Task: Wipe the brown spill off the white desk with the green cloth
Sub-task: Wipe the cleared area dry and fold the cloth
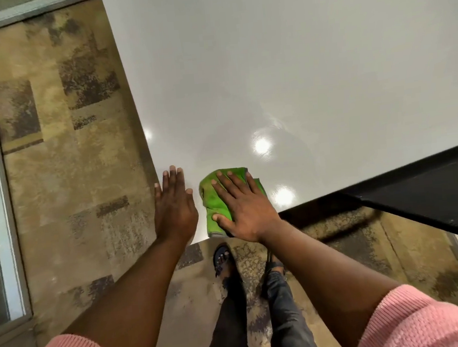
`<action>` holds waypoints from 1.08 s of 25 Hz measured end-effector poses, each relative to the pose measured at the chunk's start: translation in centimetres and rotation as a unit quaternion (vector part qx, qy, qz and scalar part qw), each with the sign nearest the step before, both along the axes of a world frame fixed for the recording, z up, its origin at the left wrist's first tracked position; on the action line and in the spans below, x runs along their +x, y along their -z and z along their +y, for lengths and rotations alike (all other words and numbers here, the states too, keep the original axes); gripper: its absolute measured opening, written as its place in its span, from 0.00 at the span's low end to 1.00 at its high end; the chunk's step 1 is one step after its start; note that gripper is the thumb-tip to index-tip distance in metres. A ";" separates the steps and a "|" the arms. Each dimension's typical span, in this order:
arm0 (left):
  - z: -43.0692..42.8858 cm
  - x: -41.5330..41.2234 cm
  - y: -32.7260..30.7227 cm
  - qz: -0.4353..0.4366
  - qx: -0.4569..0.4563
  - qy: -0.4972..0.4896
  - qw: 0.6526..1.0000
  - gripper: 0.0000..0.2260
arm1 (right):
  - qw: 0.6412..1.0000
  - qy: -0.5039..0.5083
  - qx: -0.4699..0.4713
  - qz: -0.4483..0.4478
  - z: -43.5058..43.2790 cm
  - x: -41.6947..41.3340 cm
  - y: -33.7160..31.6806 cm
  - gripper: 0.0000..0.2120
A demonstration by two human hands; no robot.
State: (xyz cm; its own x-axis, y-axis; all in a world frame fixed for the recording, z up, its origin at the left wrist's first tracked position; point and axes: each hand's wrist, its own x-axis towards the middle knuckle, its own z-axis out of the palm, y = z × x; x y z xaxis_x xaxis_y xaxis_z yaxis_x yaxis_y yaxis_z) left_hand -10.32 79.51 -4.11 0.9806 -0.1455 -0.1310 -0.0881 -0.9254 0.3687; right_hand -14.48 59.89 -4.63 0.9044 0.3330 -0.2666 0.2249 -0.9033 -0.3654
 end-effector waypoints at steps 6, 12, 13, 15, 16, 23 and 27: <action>-2.8 -3.2 -3.1 -0.088 -0.011 0.158 0.983 0.17 | 0.999 0.044 0.024 -0.002 -4.3 -0.4 -3.5 0.32; -2.5 -2.1 -2.5 0.028 0.117 0.172 0.978 0.30 | 0.998 0.040 -0.041 0.005 -5.4 -0.5 -3.6 0.28; -2.4 -1.9 -2.5 0.024 0.114 0.177 0.977 0.29 | 0.998 0.041 -0.050 -0.009 -5.3 -0.6 -3.6 0.24; -2.6 -1.3 -2.9 0.008 0.119 0.179 0.977 0.24 | 0.996 0.047 -0.068 -0.025 -5.0 -0.6 -3.6 0.18; -2.9 -1.1 -3.2 0.011 0.129 0.180 0.975 0.22 | 0.996 0.051 -0.074 -0.022 -4.8 -0.5 -3.7 0.17; -4.5 -0.7 -6.3 0.069 0.098 0.207 0.971 0.16 | 0.992 0.103 -0.067 -0.003 -5.8 -1.7 -6.6 0.17; -5.4 -0.7 -10.7 0.058 0.047 0.208 0.975 0.14 | 0.990 0.132 -0.041 -0.038 -7.8 -3.3 -11.2 0.20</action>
State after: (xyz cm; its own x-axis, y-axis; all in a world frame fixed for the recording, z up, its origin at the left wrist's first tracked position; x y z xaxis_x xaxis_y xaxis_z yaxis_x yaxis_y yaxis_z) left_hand -11.06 74.10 6.57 0.8172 -0.5100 -0.2686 -0.4260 -0.8483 0.3145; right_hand -17.73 52.14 6.55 0.9756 0.0618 -0.2106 0.0007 -0.9604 -0.2786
